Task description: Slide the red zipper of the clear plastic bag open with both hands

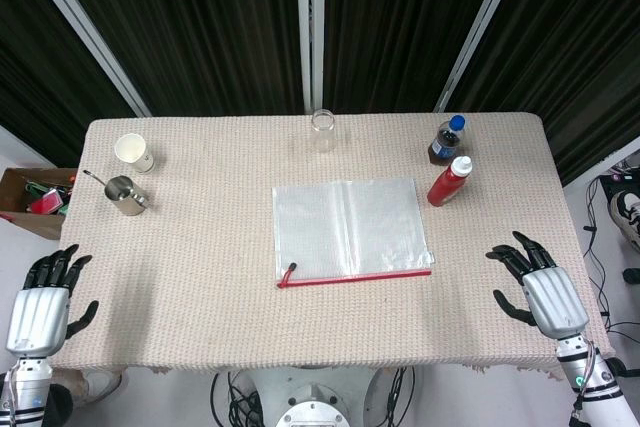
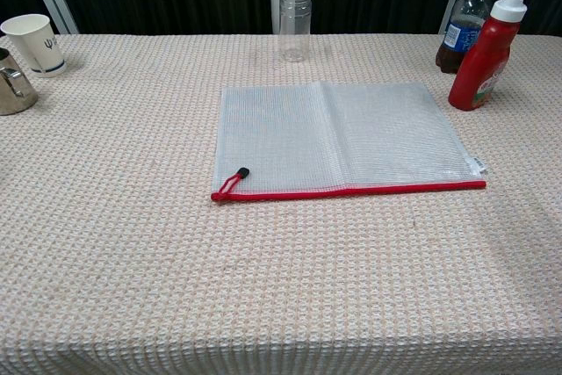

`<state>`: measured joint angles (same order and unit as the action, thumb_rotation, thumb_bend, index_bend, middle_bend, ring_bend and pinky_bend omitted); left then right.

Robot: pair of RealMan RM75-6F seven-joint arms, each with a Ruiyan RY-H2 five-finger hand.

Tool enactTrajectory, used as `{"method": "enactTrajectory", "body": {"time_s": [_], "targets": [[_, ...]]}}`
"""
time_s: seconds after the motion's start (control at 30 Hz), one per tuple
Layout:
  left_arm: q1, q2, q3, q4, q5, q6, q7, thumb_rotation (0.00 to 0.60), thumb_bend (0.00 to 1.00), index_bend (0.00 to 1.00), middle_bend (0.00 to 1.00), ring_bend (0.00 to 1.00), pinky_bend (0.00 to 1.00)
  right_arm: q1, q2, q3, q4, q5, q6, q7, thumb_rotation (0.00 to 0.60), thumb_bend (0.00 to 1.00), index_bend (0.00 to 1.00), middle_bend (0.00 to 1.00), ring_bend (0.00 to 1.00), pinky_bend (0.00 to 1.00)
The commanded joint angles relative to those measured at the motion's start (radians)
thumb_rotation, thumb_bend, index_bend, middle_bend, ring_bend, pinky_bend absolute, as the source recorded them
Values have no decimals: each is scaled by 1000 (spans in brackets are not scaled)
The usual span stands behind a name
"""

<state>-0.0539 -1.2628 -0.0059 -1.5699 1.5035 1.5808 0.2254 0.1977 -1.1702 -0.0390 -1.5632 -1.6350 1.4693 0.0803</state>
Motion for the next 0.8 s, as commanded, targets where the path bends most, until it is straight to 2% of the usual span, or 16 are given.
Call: {"method": "enactTrajectory", "body": {"time_s": [0.03, 0.17, 0.27, 0.37, 0.47, 0.63, 0.8], "targets": [[4, 5, -2, -8, -7, -5, 0, 600, 238, 193, 107, 109, 153, 15, -3, 1, -8, -16, -21, -11, 600, 245, 274, 228, 54, 154], [9, 10, 1, -18, -1, -5, -6, 600, 239, 193, 107, 108, 153, 70, -9, 2, -30, -72, -81, -25, 600, 245, 274, 228, 54, 154], [11, 11, 1, -23, 10, -1, -3, 600, 238, 193, 107, 108, 154, 151, -25, 15, -61, -134, -161, -45, 600, 245, 274, 228, 54, 155], [13, 10, 2, -28, 22, 7, -5, 600, 238, 193, 107, 108, 153, 257, -62, 42, -96, -159, -292, -70, 600, 245, 274, 224, 54, 156], [15, 9, 3, -31, 30, 9, -6, 600, 237, 193, 107, 108, 154, 374, -126, 91, -98, -128, -454, -97, 600, 246, 275, 215, 54, 156], [17, 5, 1, -28, 31, 6, -19, 600, 232, 193, 107, 108, 153, 541, -301, 184, 24, -30, -651, -131, 600, 234, 312, 206, 52, 157], [16, 4, 0, -22, 30, -5, -31, 600, 230, 193, 107, 109, 153, 656, -459, 238, 158, 34, -749, -203, 600, 202, 355, 205, 50, 157]]}}
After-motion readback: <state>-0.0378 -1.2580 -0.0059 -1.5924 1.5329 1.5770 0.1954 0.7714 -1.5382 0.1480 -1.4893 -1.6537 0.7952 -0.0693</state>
